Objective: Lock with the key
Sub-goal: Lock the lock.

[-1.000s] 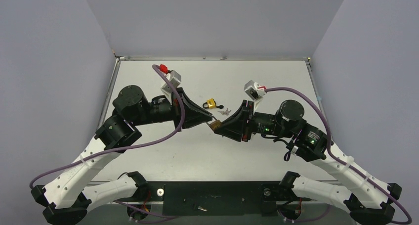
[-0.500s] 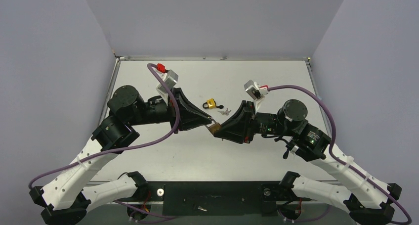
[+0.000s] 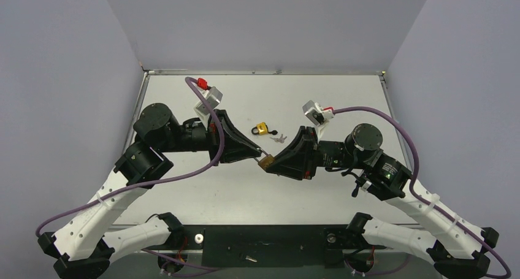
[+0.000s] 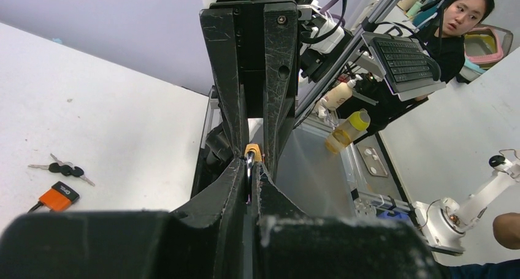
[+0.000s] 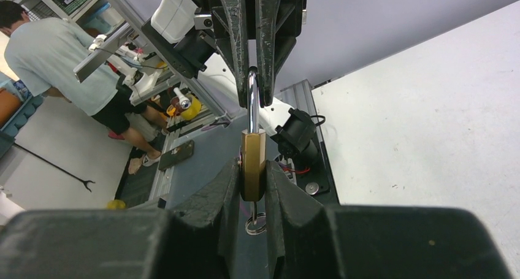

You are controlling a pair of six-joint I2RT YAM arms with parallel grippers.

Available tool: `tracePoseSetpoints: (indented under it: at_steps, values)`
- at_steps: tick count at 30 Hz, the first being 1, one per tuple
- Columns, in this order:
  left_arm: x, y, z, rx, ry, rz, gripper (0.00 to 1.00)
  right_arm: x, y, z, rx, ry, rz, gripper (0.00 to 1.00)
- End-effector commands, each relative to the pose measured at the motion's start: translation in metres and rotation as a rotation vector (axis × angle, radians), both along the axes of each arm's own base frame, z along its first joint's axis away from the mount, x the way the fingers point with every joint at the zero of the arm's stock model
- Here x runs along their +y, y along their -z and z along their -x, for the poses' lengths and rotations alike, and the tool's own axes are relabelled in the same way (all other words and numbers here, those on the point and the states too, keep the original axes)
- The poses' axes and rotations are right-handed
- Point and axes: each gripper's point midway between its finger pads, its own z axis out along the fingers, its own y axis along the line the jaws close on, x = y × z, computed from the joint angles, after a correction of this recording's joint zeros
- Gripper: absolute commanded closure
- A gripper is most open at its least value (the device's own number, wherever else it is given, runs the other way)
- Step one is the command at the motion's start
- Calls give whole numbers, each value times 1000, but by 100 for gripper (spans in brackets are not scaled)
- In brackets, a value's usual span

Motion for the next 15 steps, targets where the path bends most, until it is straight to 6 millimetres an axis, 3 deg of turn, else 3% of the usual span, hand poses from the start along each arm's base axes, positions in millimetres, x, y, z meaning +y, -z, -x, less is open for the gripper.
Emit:
tracePoseSetpoints:
  at_steps: [1, 6, 15]
  values:
    - [7, -5, 22, 18, 116, -4, 100, -8, -61, -5, -133, 70, -173, 100]
    - [3, 0, 17, 40, 90, 18, 100, -6, -67, -17, -115, 130, -222, 100]
    - [-3, 31, 11, 53, 30, -56, 100, -7, -91, -32, -135, 199, -275, 100]
